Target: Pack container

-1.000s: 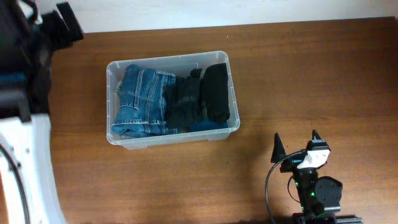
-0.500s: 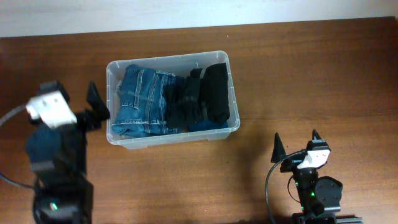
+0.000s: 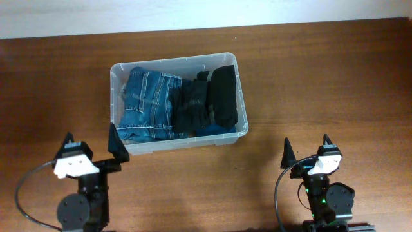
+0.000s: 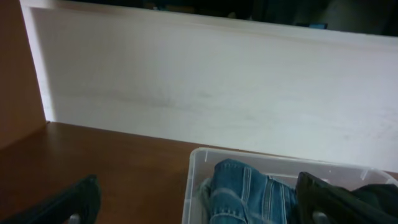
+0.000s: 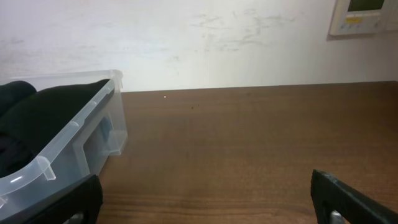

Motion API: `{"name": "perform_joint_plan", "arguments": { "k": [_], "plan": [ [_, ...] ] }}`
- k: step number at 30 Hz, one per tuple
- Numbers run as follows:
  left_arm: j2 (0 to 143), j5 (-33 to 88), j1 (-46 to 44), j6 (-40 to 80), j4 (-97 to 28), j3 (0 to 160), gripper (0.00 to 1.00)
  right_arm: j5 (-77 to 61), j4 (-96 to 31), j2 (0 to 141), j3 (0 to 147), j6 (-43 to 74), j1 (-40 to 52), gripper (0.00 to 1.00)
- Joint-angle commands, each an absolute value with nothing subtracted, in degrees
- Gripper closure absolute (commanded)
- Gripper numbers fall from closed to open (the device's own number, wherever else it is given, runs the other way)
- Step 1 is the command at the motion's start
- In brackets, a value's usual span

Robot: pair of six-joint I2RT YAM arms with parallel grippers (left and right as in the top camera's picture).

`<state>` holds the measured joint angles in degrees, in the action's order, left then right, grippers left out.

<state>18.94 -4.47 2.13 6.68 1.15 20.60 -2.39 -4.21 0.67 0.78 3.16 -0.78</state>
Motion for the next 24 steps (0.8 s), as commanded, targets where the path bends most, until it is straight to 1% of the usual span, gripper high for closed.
{"name": "perform_joint_plan", "arguments": {
  "k": [1,9,21,24],
  "plan": [
    [14.2,-3.8,1.8,6.8,2.3,15.8,0.01,-1.7,-4.3,0.2,0.3,3.2,-1.3,0.02],
    [3.9,-2.7,1.8,6.8,3.1,7.8,0.01,-1.7,-4.3,0.2,0.3,3.2,-1.3,0.02],
    [0.3,-1.6,1.8,6.8,3.5,0.6,0.01,-1.7,-4.3,0.2,0.3,3.2,-1.3,0.02],
    [0.3,-1.4,1.7,6.8,1.2,0.5,0.01,-1.7,-4.3,0.2,0.3,3.2,-1.3,0.02]
  ]
}}
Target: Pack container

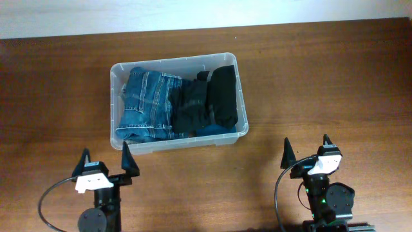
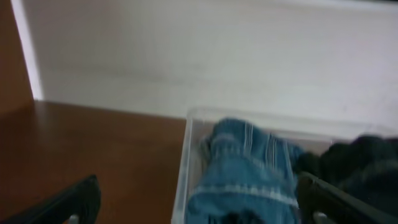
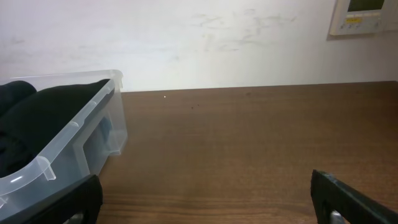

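Note:
A clear plastic container sits on the wooden table, holding folded blue jeans on its left and black clothes on its right. In the left wrist view the container, jeans and black clothes lie ahead. My left gripper stands open and empty just in front of the container's near left corner. Open and empty too, my right gripper rests to the right of the container, over bare wood.
A white wall runs behind the table, with a small white wall panel at the upper right. The wooden tabletop stretches to the right and left of the container.
My left arm has shifted right and back toward the front edge, and its wrist now faces the container squarely. The right arm has not moved. The clothes lie as before.

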Motion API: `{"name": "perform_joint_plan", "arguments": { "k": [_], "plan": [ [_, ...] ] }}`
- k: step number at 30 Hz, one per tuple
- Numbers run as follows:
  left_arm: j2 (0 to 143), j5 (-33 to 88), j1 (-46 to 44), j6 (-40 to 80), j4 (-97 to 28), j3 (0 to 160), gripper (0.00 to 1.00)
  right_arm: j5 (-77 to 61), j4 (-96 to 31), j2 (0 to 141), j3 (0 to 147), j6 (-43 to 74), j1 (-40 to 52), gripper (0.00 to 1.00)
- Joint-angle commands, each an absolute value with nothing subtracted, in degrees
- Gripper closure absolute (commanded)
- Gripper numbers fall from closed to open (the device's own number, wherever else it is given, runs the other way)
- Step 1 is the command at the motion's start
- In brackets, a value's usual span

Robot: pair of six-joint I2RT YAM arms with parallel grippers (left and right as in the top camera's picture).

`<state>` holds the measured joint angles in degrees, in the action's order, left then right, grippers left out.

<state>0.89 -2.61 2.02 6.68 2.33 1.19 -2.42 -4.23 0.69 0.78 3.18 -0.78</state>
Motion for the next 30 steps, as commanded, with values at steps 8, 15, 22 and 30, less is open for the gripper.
{"name": "perform_joint_plan", "arguments": {
  "k": [8,15,22,30],
  "plan": [
    [0.3,-1.0,1.6,4.2,-4.8,0.5,0.01,-1.7,-4.3,0.2,0.3,3.2,-1.3,0.02],
    [0.3,-1.0,1.6,4.2,-4.8,0.5,0.01,-1.7,-4.3,0.2,0.3,3.2,-1.3,0.02],
    [0.3,-1.0,1.6,4.2,-4.8,0.5,0.01,-1.7,-4.3,0.2,0.3,3.2,-1.3,0.02],
    [0.3,-1.0,1.6,4.2,-4.8,0.5,0.01,-1.7,-4.3,0.2,0.3,3.2,-1.3,0.02]
  ]
}}
